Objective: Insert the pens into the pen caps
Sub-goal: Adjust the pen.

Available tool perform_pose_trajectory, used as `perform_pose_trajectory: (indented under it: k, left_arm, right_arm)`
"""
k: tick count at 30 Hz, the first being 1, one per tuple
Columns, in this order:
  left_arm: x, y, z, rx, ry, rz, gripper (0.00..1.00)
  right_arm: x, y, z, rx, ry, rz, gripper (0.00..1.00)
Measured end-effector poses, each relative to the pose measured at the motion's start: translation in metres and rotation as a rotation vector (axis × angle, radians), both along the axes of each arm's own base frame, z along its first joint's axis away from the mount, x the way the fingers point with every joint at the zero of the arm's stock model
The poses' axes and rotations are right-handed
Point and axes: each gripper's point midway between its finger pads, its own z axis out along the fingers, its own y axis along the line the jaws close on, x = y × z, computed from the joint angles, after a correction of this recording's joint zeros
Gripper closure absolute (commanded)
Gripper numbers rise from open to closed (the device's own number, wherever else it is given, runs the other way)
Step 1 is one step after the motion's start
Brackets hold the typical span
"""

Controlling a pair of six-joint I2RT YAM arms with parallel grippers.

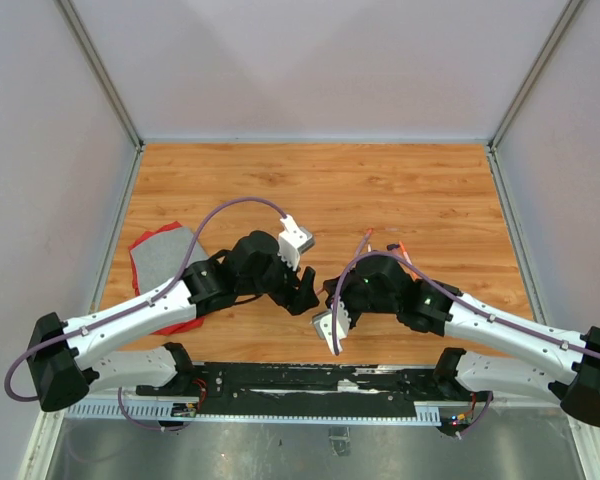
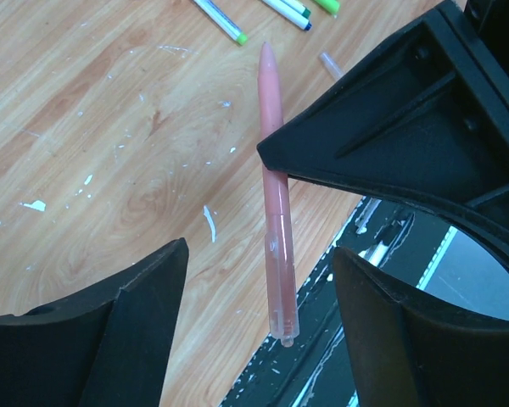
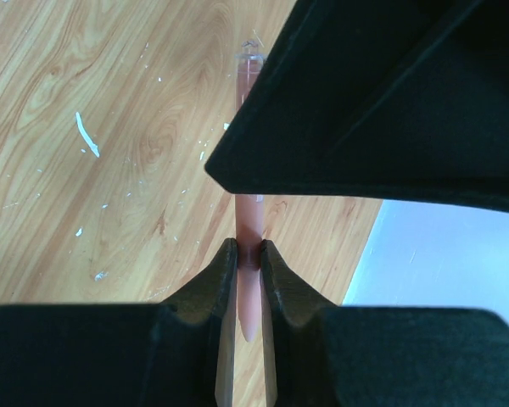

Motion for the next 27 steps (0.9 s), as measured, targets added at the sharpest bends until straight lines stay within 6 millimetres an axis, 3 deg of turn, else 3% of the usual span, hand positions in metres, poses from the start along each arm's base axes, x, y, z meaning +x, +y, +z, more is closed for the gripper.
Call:
perform_pose_trajectory:
  k: [14, 18, 27]
  left_arm:
    - [-0.005, -0.0086, -0.0078, 0.008, 0.016, -0.049, 0.78]
    - [-0.0055, -0.0093, -0.0081, 0.007, 0.018, -0.052, 0.99]
    - [-0.004, -0.0099, -0.007, 0.003, 0.012, -0.047, 0.99]
  right_arm:
    - [0.0005, 0.0008, 0.0012, 0.001, -0.012, 0.008, 0.99]
    - [0.001, 0.0008, 0.0022, 0.002, -0.016, 0.006, 0.94]
    - [0.0013, -0.0013, 0.0072, 0.019, -0.036, 0.002, 0.67]
